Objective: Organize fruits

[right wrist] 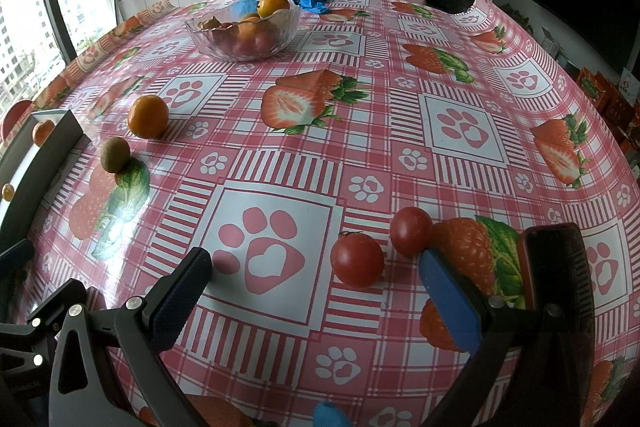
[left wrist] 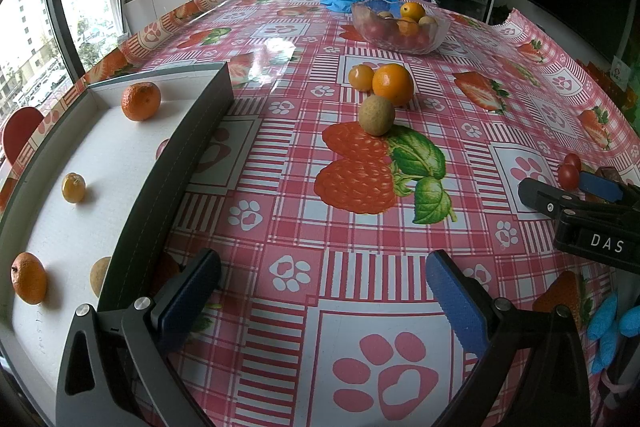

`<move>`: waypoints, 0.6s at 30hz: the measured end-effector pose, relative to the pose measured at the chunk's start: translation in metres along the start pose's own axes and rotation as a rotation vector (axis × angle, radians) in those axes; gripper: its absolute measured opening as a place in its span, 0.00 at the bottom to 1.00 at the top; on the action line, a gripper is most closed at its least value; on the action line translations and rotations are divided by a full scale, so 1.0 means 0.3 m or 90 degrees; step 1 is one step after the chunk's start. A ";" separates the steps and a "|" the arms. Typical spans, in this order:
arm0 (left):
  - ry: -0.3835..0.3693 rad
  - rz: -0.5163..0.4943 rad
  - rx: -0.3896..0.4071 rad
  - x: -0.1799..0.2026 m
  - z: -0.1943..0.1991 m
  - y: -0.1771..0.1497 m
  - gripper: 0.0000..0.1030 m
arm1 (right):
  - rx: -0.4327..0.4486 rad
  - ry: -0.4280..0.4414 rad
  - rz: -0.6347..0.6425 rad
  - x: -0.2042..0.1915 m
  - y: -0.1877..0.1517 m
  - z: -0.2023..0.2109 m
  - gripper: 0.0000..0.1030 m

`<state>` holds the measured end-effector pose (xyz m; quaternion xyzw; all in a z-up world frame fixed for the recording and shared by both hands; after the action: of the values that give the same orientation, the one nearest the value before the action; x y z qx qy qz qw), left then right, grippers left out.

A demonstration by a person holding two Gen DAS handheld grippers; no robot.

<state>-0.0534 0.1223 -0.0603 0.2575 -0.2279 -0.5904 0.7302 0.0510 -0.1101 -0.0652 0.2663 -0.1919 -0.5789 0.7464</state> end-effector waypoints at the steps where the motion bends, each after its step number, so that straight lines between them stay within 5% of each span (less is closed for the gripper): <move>1: 0.000 -0.001 -0.001 0.001 0.000 -0.001 1.00 | 0.000 0.000 0.000 0.000 0.000 0.000 1.00; 9: -0.006 -0.021 -0.068 0.011 -0.019 0.022 1.00 | 0.000 0.000 0.000 0.000 0.000 0.000 1.00; 18: -0.008 -0.015 -0.031 0.027 -0.012 0.181 1.00 | 0.000 0.000 0.000 0.000 0.000 0.000 1.00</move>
<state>-0.0092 0.1241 -0.0278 0.2389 -0.2152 -0.6059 0.7277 0.0509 -0.1100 -0.0654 0.2664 -0.1922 -0.5787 0.7464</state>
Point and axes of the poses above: each gripper's, at about its wrist camera, not at the fingertips, and z roughly against the way its jaws point, x to its right, y to its top, the point moved 7 cm from there along -z, roughly the way its jaws point, and after that the axes turned 4 degrees about x, right-handed, at the moved point
